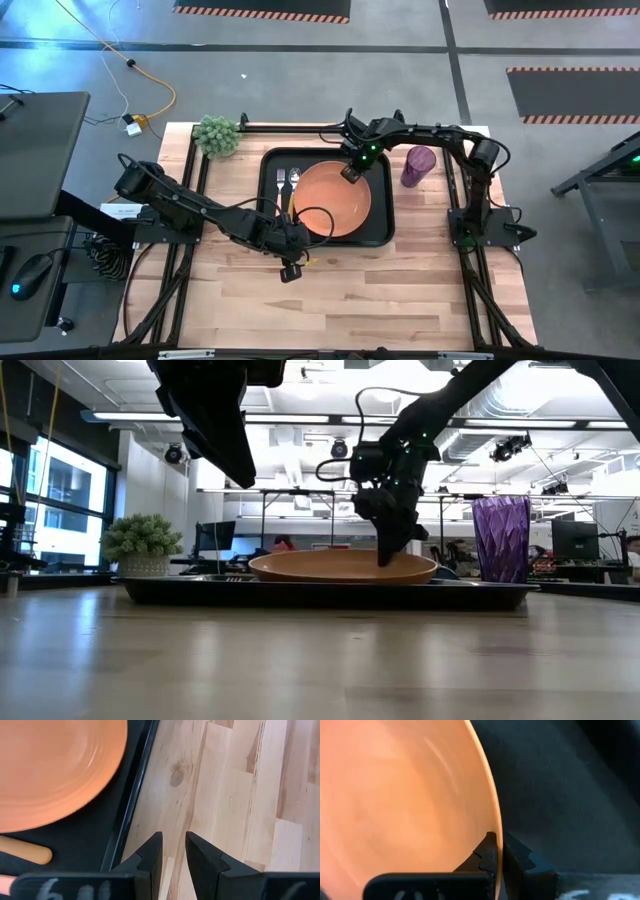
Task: Pick and place plate/cup/fork/spoon on tray
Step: Put the orange plate on the black tray beside the orange spoon, then put the violet cup into the black tray on the top right side of the orange plate
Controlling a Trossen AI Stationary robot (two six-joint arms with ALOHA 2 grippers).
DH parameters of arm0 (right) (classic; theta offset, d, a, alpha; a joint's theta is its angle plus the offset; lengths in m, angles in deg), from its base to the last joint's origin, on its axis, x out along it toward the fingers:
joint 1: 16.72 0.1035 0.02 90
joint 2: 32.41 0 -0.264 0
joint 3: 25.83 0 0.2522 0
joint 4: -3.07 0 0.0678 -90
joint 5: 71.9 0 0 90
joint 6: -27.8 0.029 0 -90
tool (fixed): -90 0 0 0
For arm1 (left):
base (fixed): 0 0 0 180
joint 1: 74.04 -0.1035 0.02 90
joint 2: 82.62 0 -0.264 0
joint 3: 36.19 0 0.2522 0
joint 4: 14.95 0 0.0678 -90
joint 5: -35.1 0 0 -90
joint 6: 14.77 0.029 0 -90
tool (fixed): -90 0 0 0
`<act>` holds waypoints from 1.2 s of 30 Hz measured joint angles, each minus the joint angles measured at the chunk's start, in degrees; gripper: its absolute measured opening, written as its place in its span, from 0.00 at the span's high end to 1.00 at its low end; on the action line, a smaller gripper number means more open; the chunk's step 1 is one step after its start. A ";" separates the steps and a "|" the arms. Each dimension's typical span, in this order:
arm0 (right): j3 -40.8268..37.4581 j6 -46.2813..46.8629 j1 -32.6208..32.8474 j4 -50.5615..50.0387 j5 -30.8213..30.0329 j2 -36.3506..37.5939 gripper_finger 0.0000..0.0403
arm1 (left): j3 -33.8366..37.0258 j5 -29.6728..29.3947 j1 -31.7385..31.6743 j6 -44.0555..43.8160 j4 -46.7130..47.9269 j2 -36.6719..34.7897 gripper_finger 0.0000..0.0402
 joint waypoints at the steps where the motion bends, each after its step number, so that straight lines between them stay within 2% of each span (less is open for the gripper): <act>1: 0.00 0.03 0.11 0.17 -0.63 -0.17 1.00 | 0.00 0.00 0.00 -0.01 0.02 0.00 0.81; 14: 0.00 -0.20 -0.02 0.79 -3.17 -0.22 0.99 | 0.00 0.00 0.00 -0.01 0.02 0.00 0.81; 24: 0.00 -1.29 -0.02 2.75 -3.84 -0.24 0.84 | 0.00 0.00 0.00 -0.01 0.02 0.00 0.81; 36: 0.09 -1.39 -0.06 4.46 -4.12 -0.25 0.85 | 0.00 0.02 0.00 -0.01 0.02 0.00 0.81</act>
